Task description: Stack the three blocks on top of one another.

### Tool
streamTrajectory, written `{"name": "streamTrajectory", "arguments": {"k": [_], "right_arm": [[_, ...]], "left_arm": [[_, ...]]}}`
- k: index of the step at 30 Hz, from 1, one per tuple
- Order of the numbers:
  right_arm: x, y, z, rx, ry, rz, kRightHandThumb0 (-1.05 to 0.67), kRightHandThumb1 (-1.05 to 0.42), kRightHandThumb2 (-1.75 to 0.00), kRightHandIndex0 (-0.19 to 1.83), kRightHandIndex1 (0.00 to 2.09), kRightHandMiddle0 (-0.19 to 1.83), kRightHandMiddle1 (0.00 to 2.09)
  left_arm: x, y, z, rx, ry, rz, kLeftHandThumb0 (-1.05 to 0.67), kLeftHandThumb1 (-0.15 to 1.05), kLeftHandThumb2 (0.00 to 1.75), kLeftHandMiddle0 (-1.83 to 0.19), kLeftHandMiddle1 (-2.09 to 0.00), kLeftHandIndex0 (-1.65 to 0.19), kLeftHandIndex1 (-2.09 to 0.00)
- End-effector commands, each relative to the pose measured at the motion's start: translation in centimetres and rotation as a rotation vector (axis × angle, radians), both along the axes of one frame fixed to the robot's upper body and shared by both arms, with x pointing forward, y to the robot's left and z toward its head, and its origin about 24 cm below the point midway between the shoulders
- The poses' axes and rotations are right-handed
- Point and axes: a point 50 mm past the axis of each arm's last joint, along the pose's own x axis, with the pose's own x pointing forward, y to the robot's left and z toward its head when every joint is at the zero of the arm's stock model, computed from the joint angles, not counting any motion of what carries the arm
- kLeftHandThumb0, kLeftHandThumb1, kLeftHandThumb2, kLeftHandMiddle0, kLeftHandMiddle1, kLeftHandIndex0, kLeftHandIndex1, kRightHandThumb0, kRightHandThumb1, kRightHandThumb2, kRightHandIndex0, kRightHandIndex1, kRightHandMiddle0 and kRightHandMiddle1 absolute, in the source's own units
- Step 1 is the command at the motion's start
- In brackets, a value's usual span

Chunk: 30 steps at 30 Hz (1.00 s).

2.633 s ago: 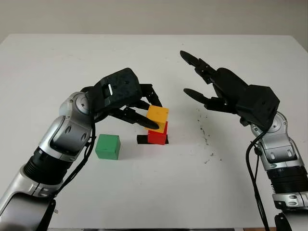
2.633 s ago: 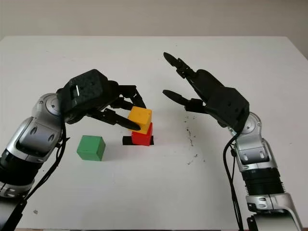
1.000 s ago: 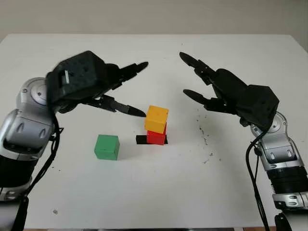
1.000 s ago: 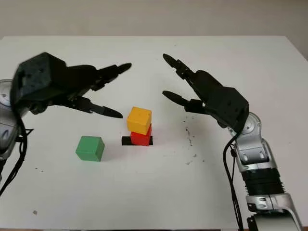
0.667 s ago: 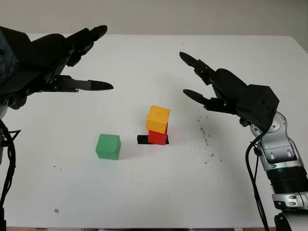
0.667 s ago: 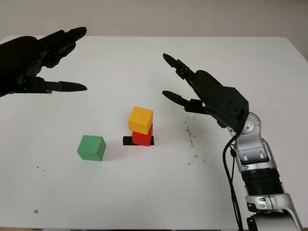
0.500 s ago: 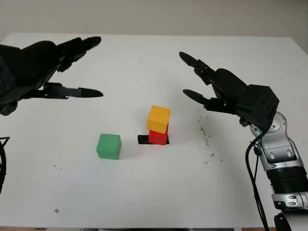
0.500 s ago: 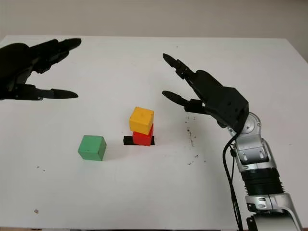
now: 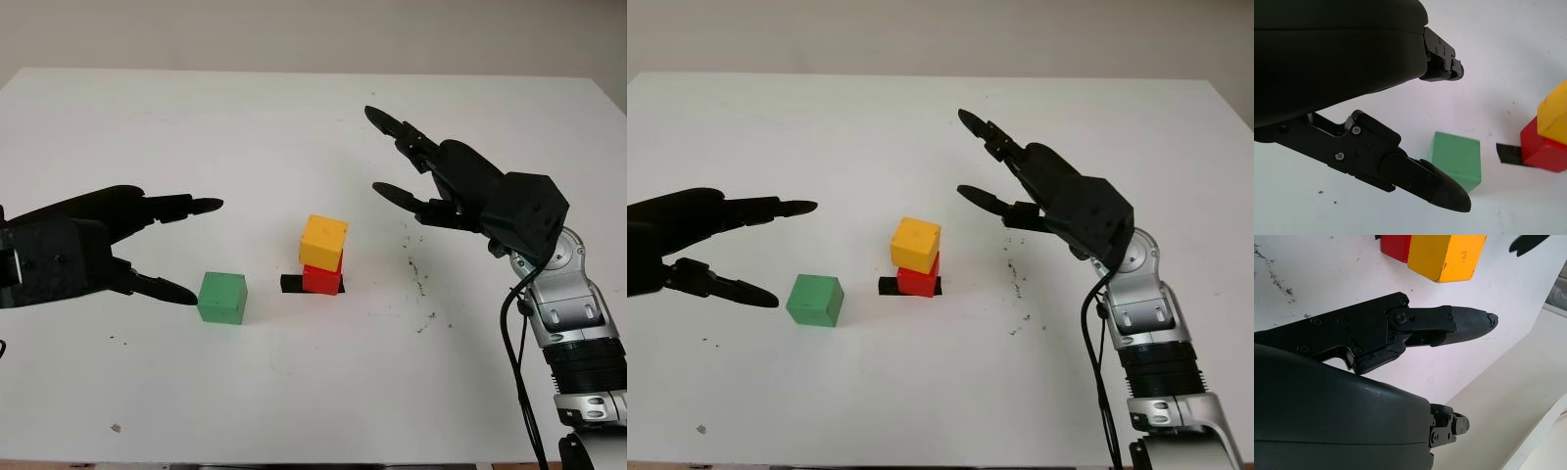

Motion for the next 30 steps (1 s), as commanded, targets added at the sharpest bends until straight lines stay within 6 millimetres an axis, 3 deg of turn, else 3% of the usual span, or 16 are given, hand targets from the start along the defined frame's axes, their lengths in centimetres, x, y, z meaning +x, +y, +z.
{"name": "streamTrajectory", "arguments": {"k": [1, 19, 30], "right_arm": [[0.0, -0.2, 0.7, -0.011, -0.034, -0.005, -0.77, -1.05, -0.38, -0.14, 0.06, 0.03, 0.06], [-0.1, -0.2, 0.6, -0.005, -0.038, -0.012, -0.76, -1.05, -0.38, -0.13, 0.06, 0.04, 0.06], [-0.3, -0.2, 0.4, 0.007, -0.027, -0.012, -0.76, -1.05, -0.39, -0.14, 0.05, 0.01, 0.04]], "left_arm": [[-0.4, -0.7, -0.5, 0.018, 0.003, -0.033, -0.71, 0.85, 0.05, 0.06, -0.03, -0.2, -0.06], [0.1, -2.2, -2.7, 0.095, -0.183, -0.085, -0.7, 0.88, 0.06, 0.03, -0.07, -0.31, -0.1], [0.6, -2.5, -3.6, 0.176, -0.296, -0.053, -0.64, 0.86, 0.05, -0.07, -0.08, -0.46, -0.21]]}}
